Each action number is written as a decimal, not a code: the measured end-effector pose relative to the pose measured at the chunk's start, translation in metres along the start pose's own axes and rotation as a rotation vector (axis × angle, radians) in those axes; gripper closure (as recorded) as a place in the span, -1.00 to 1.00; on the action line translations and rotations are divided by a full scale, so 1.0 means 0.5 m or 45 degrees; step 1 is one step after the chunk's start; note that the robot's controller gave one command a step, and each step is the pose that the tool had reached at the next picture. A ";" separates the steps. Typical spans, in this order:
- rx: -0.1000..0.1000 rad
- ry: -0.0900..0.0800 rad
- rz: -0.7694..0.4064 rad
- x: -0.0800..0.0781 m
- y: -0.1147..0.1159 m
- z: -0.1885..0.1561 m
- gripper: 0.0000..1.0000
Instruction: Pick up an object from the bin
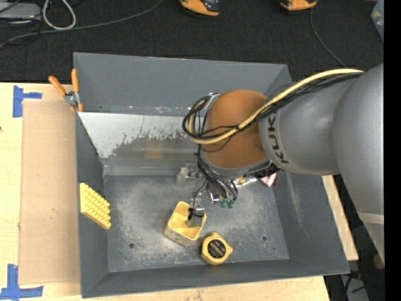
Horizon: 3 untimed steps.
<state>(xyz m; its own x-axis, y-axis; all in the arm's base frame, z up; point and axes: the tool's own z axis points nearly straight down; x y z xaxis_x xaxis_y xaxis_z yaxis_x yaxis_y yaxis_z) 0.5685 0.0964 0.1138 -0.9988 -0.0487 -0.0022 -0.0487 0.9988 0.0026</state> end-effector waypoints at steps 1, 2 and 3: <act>0.001 0.003 -0.040 0.002 0.004 -0.019 -1.00; -0.001 -0.001 -0.296 -0.004 0.000 0.090 -1.00; -0.002 -0.005 -0.363 0.003 0.020 0.086 1.00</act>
Offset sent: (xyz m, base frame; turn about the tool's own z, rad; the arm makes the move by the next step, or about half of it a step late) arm 0.0022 -0.0007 -0.0438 -0.2325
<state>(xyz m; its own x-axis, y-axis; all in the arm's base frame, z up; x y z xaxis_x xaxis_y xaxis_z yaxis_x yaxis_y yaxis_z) 0.5664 0.1062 0.0707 -0.9447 -0.3280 -0.0070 -0.3280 0.9447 0.0026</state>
